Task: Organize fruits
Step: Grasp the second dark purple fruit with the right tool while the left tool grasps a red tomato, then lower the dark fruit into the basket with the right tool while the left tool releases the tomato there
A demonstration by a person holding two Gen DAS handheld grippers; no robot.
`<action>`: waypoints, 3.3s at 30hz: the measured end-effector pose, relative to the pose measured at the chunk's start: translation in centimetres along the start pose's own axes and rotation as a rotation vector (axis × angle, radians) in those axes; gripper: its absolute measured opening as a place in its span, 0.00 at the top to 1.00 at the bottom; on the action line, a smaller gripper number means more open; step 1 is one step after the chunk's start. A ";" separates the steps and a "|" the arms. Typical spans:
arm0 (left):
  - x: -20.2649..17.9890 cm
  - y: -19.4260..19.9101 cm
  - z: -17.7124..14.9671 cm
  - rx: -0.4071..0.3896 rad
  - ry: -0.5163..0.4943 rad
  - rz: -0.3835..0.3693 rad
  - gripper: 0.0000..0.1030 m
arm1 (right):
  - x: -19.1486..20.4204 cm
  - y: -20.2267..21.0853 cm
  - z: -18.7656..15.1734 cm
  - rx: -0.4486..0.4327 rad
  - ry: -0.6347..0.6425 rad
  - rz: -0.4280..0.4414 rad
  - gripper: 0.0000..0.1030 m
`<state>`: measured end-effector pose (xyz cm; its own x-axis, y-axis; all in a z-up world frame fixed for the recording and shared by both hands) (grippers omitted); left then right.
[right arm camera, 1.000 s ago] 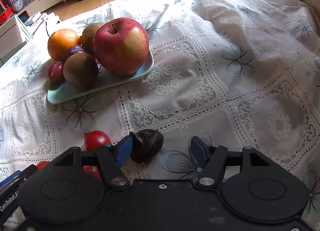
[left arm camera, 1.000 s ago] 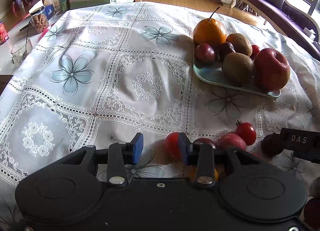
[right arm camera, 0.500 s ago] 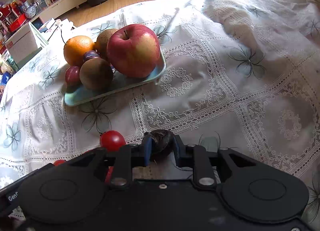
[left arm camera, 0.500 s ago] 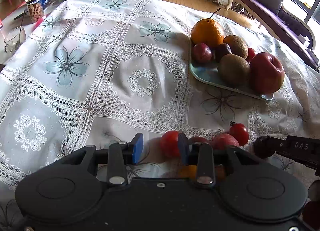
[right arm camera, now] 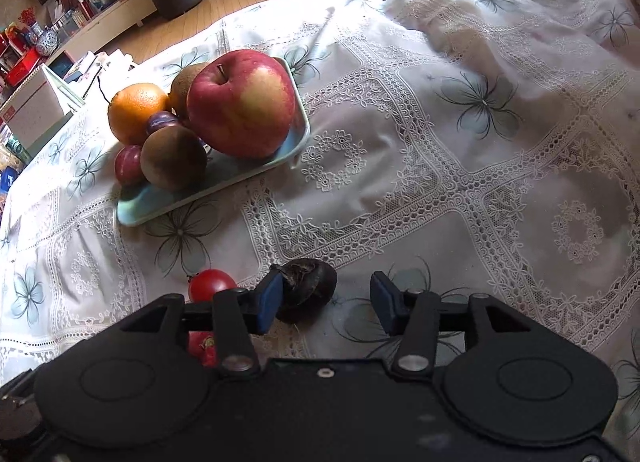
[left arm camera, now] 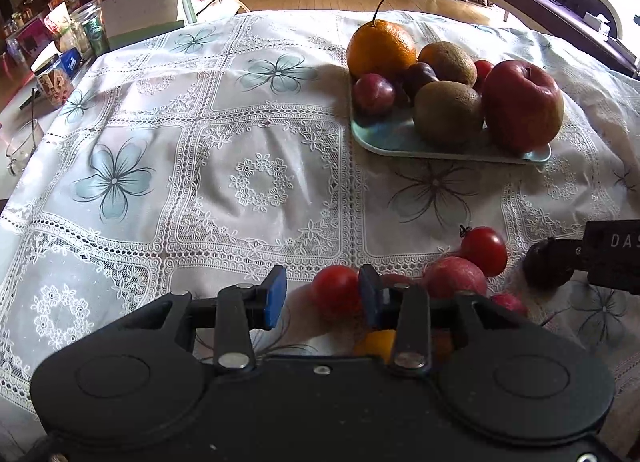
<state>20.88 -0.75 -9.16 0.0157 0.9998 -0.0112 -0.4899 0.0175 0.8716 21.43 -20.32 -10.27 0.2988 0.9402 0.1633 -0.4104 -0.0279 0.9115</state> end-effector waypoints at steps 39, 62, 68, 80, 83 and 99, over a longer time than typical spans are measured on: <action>2.3 4.7 0.9 -0.123 0.167 0.023 0.64 | 1.0 4.3 0.0 -0.069 -0.001 0.042 0.56; -0.1 18.7 -13.1 -0.057 0.004 -0.160 0.64 | -2.3 22.3 -16.3 -0.002 0.301 0.191 0.56; -0.7 17.3 -17.0 0.038 -0.020 -0.172 0.64 | -2.6 19.8 -18.4 0.070 0.307 0.159 0.56; -1.2 16.6 -18.6 0.109 -0.025 -0.190 0.63 | -1.7 19.4 -20.0 0.128 0.342 0.165 0.56; -1.2 16.6 -18.7 0.112 -0.027 -0.181 0.62 | -1.6 19.5 -20.1 0.126 0.348 0.164 0.55; -1.0 16.5 -18.8 0.126 -0.011 -0.187 0.62 | -1.8 18.9 -20.1 0.154 0.331 0.169 0.55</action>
<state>-3.62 -1.32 -4.05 0.1060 0.9790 -0.1740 -0.3651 0.2011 0.9090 -4.21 -15.66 -0.89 -0.0658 0.9758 0.2084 -0.2891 -0.2185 0.9320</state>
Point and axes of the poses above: each gripper's, at about its wrist camera, not at the fingertips, and y roughly against the way its jaws point, x to its left, z to its top, the point moved 7 cm from there along -y, roughly the way its jaws point, and after that the axes turned 3 degrees about x, right-handed, at the moved point
